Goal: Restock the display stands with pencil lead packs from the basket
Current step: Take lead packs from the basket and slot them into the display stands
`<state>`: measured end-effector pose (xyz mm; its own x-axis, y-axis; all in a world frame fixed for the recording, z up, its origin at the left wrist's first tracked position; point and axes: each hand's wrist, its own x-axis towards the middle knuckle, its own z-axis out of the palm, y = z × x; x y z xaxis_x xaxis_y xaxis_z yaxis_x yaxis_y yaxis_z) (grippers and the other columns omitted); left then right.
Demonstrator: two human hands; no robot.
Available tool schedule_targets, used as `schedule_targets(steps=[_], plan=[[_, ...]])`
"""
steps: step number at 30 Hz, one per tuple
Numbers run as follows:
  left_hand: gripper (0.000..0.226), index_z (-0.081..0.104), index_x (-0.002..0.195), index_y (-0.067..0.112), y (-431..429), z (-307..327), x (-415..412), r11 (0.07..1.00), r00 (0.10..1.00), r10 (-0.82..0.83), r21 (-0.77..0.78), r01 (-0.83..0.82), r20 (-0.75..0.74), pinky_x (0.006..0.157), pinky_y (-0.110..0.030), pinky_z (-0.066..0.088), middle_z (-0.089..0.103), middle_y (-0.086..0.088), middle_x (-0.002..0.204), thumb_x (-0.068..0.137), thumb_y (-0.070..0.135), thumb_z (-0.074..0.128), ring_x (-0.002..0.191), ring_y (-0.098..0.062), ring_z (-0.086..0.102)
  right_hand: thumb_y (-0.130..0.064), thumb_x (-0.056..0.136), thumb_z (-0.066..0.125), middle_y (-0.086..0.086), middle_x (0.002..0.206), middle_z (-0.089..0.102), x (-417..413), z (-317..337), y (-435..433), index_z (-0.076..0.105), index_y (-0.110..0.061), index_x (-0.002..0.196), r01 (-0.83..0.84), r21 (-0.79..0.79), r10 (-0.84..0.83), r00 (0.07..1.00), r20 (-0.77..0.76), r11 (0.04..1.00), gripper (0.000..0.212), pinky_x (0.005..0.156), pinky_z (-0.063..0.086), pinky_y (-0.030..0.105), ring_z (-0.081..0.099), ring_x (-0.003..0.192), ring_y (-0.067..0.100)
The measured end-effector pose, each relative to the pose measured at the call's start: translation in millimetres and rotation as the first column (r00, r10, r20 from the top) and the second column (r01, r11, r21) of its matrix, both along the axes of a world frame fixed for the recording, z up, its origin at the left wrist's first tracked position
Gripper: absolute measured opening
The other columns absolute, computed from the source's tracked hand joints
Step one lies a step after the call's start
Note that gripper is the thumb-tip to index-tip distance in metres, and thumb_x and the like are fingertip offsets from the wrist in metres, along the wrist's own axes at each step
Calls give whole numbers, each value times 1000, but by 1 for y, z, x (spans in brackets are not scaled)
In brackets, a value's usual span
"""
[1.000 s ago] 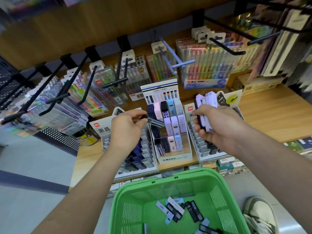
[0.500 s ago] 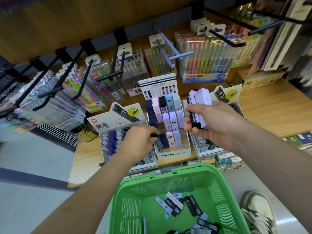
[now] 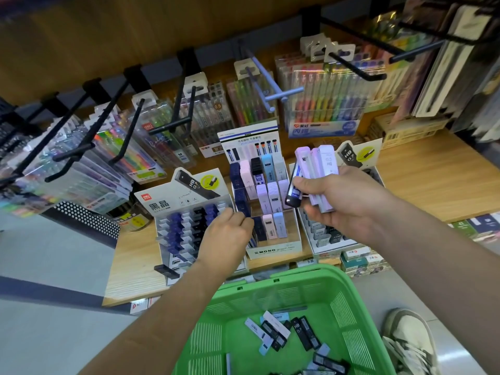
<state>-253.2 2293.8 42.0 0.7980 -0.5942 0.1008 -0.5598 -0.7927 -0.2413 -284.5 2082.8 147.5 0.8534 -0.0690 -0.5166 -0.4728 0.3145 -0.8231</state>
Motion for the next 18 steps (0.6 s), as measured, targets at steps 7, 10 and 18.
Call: schedule_targets(steps=[7, 10, 18], plan=[[7, 67, 92, 16, -25, 42, -8, 599, 822, 228, -591, -541, -522, 66, -21, 48, 68, 3, 80, 92, 17, 59, 74, -12, 60, -9, 89, 70, 8, 88, 73, 1, -1, 2, 65, -11, 108, -27, -49, 28, 1000, 12, 998, 19, 40, 41, 17, 66, 66, 12], [21, 68, 95, 11, -41, 75, -12, 34, 555, -282, -586, -810, -783, 55, -20, 52, 72, -8, 74, 92, 30, 60, 62, -17, 66, -9, 89, 70, 11, 91, 73, 2, -3, 5, 66, -8, 107, -20, -53, 21, 1000, 15, 998, 19, 42, 40, 17, 62, 69, 13], [13, 73, 86, 22, -34, 100, -16, 101, 719, -140, -732, -674, -681, 66, -19, 55, 74, -5, 81, 85, 9, 70, 69, -11, 67, -6, 92, 64, 9, 85, 64, 2, -5, 10, 64, -9, 104, -26, -67, 27, 1000, 7, 997, 12, 39, 36, 15, 52, 64, 11]])
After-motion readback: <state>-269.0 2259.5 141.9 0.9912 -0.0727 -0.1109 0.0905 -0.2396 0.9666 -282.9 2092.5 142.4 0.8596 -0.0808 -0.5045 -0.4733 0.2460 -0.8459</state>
